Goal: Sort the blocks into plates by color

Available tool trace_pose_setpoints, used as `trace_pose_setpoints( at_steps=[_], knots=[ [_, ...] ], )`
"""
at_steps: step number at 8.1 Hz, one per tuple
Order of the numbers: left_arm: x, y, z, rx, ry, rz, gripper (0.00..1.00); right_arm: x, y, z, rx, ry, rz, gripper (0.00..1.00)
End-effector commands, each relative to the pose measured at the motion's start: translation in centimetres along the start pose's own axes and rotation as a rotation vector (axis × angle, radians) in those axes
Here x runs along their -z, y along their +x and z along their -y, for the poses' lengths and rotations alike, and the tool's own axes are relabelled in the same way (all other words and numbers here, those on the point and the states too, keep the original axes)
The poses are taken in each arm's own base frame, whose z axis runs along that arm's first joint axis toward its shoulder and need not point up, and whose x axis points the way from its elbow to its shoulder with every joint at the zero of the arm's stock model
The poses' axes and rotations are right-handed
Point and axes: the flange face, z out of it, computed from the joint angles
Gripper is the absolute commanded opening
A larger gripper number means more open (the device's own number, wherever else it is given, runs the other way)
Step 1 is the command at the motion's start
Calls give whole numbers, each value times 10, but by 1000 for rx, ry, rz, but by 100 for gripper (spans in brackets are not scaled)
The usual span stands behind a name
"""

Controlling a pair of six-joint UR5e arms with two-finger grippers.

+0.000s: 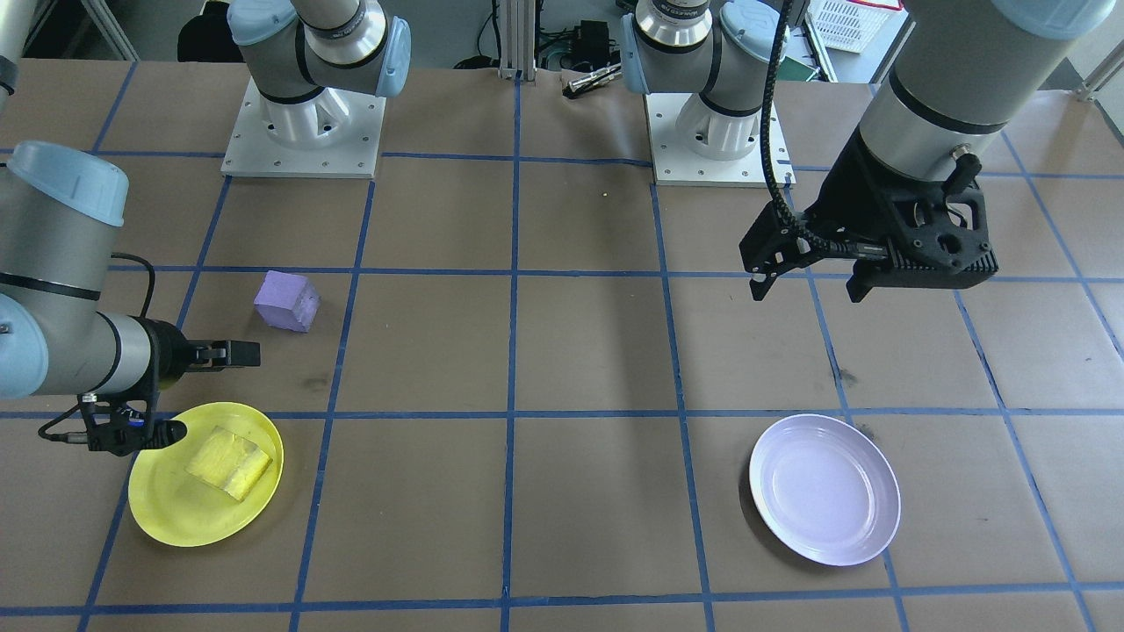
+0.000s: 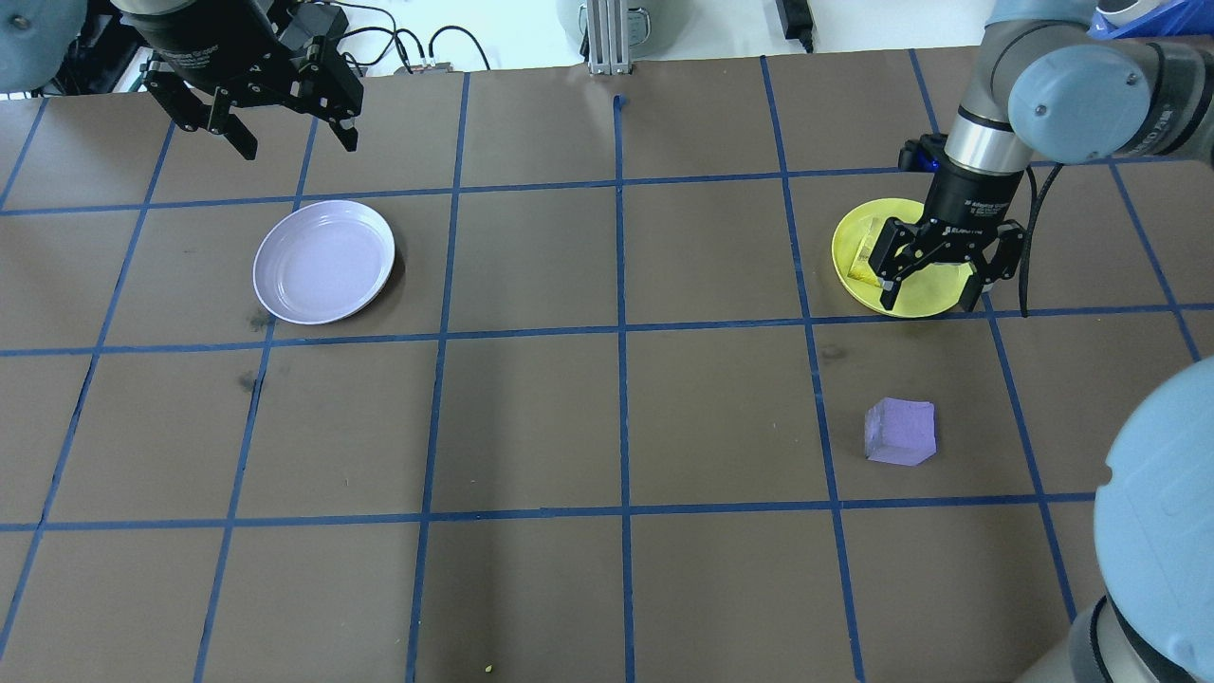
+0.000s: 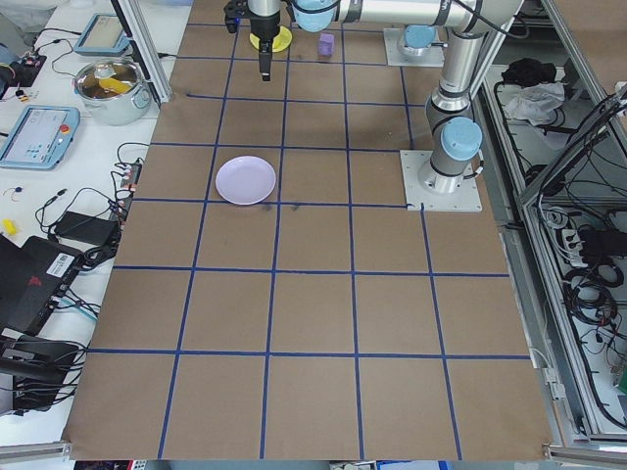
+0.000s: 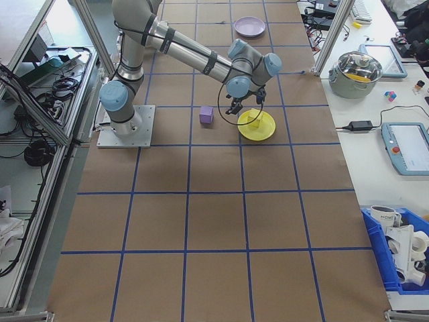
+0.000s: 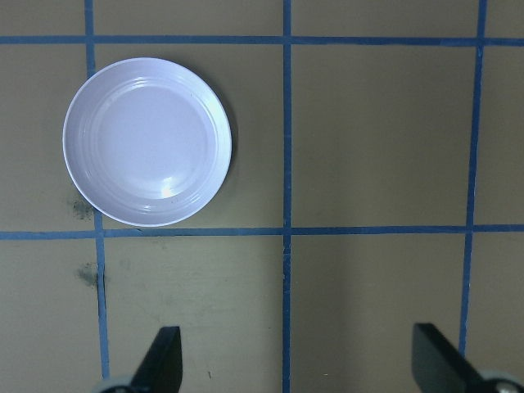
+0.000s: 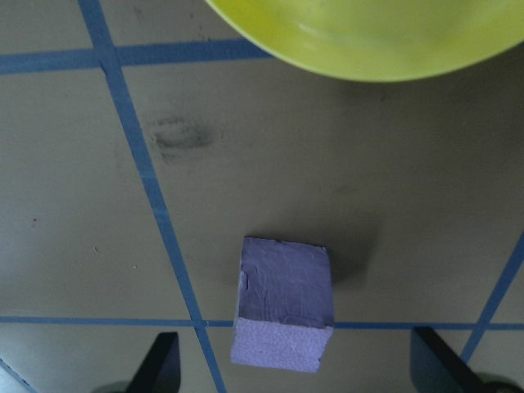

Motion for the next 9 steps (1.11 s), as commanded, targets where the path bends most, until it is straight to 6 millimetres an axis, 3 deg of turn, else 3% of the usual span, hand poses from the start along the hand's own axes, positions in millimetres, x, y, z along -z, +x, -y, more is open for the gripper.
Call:
trace_pose_setpoints(
  at_steps=[1,3,4,5,6,7,9],
  knots=[
    [0,0,0,-1,1,-1,100,-73,-2,-12,-57,-146,15,100],
    [0,0,0,1,-1,1,100,-98,-1,-13,-59,-157,7,100],
    [0,0,0,-1,1,1,100,-98,0,-11,-58,-142,6,97],
    [0,0,0,1,1,1,100,-98,0,-9,-65,-130,2,71],
    [0,0,0,1,1,1,100,-97,0,-10,-69,-129,10,16],
    [1,0,0,0,2,1,100,-96,-1,-9,-71,-123,20,0],
    [1,0,0,0,2,1,100,-62,-4,-14,-73,-39,46,0]
  ],
)
